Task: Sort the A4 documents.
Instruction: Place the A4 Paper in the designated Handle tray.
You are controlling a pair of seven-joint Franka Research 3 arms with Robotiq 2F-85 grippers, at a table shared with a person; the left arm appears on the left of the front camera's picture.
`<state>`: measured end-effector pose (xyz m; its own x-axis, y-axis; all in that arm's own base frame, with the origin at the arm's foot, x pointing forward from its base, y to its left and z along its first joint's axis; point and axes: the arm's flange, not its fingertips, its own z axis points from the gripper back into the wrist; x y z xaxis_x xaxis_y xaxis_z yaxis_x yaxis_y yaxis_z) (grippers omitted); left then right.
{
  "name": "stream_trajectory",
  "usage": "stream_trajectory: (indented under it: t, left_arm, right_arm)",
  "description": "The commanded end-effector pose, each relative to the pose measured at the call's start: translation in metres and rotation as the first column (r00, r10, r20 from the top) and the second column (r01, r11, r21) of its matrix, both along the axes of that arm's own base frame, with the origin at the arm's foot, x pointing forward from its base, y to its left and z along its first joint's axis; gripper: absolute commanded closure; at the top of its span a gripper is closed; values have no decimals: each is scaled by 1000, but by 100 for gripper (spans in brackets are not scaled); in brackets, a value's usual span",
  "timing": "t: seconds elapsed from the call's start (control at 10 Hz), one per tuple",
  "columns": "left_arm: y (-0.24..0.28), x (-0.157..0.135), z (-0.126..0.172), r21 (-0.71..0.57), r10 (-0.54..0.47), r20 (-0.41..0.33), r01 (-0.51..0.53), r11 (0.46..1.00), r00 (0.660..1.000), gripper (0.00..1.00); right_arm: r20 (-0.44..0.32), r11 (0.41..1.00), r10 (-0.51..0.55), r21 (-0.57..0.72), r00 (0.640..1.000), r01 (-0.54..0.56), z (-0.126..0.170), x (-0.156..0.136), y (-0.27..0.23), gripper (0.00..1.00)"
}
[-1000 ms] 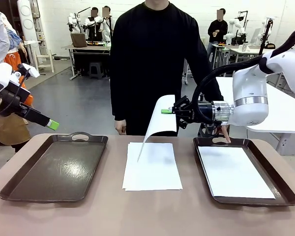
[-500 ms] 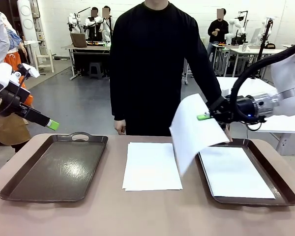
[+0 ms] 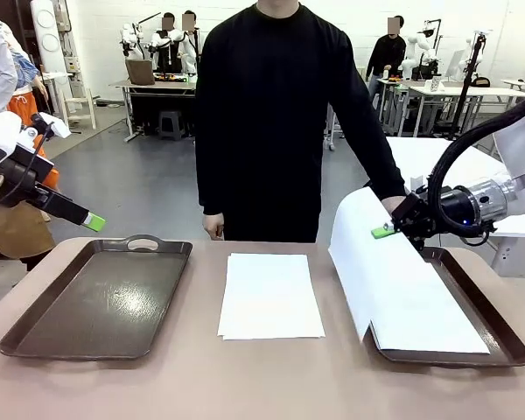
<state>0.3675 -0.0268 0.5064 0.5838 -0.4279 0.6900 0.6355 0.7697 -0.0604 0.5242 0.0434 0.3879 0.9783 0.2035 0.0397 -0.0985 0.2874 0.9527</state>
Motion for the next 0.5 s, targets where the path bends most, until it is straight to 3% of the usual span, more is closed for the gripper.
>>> stream_trajectory:
  t: [0.0,0.4]
  left_arm:
    - [1,0,0,-3,1,-1,-1,1000,1000,0]
    - [1,0,0,-3,1,-1,-1,1000,1000,0]
  right_arm:
    - [42,995,-29,-98,999,33,-17,-1,-5,99]
    - [89,963,-50,-261,995,72,-19,5,-47,99]
